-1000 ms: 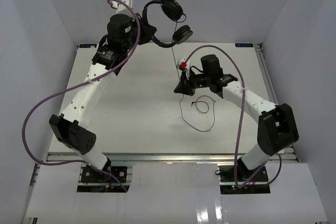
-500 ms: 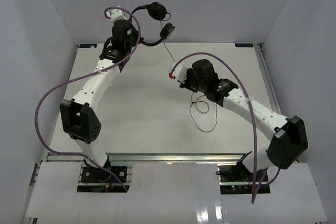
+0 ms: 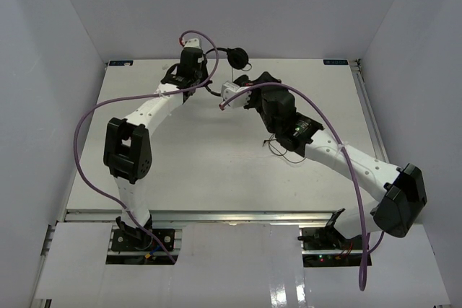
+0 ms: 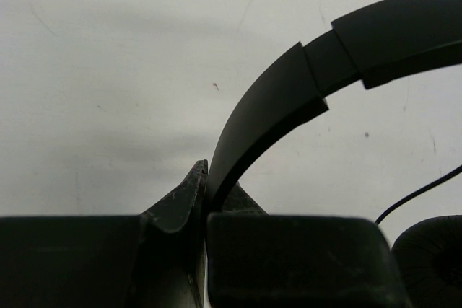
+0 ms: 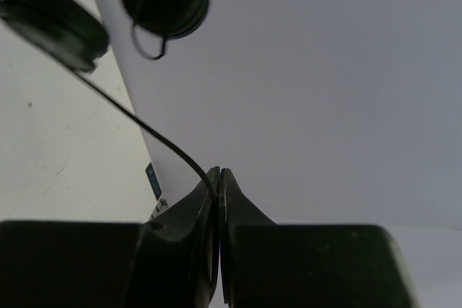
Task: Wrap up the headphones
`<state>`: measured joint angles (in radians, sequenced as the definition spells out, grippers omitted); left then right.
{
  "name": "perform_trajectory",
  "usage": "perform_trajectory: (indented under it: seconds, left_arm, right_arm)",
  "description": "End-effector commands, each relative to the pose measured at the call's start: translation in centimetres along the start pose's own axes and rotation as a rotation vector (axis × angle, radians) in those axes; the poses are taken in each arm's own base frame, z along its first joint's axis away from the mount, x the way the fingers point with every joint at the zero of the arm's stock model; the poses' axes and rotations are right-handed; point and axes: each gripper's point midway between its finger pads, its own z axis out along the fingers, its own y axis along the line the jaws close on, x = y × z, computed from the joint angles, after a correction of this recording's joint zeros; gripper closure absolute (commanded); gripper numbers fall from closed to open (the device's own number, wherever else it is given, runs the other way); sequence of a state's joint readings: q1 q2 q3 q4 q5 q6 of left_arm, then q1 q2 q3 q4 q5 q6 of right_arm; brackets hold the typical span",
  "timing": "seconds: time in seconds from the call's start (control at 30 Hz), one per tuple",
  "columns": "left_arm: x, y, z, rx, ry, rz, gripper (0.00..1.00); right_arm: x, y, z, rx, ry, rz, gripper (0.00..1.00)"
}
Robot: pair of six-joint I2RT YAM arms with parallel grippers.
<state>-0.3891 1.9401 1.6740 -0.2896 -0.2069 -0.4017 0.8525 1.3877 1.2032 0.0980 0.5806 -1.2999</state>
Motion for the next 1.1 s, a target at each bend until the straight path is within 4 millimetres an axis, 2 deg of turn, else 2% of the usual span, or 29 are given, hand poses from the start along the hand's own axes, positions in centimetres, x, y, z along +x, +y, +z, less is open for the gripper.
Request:
perform_trajectory:
  seconds: [0.0, 0.07, 0.1, 0.23, 0.37, 0.57, 0.73, 0.9, 0.97, 1.07]
  left_arm:
    - [0.4, -3.1, -3.1, 0.165, 0.03, 0.085, 1.0]
    - [1.9, -3.6, -3.8, 0.211, 0.072, 0.11, 1.0]
    - [1.8, -3.9, -4.2, 0.229, 0.074, 0.116, 1.0]
    - [3.9, -6.3, -6.6, 0.403, 0.159, 0.161, 1.0]
    - [4.8, -7.5, -8.1, 0.493, 0.195, 0.187, 1.0]
    - [5.8, -9.2, -9.2, 0.588, 0.228, 0.233, 1.0]
    - [7.1, -10.6, -9.7, 0.641, 0.264, 0.267, 1.0]
    - [6.5, -10.9, -10.9, 0.66, 0.254, 0.265, 1.0]
    - [6.1, -11.1, -11.5, 0.674, 0.245, 0.261, 1.0]
    - [5.5, -11.7, -12.8, 0.716, 0.234, 0.252, 1.0]
  right_arm:
    - [-0.4, -4.7, 0.4, 0.146, -0.009, -0.006, 0.92]
    - [0.0, -4.0, 0.9, 0.137, -0.015, -0.005, 0.92]
    - [0.0, -3.7, 1.0, 0.131, -0.019, -0.005, 0.92]
    - [0.4, -2.3, 2.1, 0.097, -0.061, 0.02, 0.91]
    - [1.0, -1.0, 3.0, 0.04, -0.098, 0.062, 0.91]
    - [0.6, 0.4, 3.6, -0.068, -0.172, 0.129, 0.89]
    - [0.9, 0.3, 4.1, -0.099, -0.198, 0.197, 0.87]
    - [2.4, -0.8, 4.6, -0.135, -0.245, 0.366, 0.87]
    - [3.4, -0.5, 4.7, -0.178, -0.261, 0.455, 0.88]
    - [3.4, 1.1, 4.5, -0.269, -0.307, 0.539, 0.88]
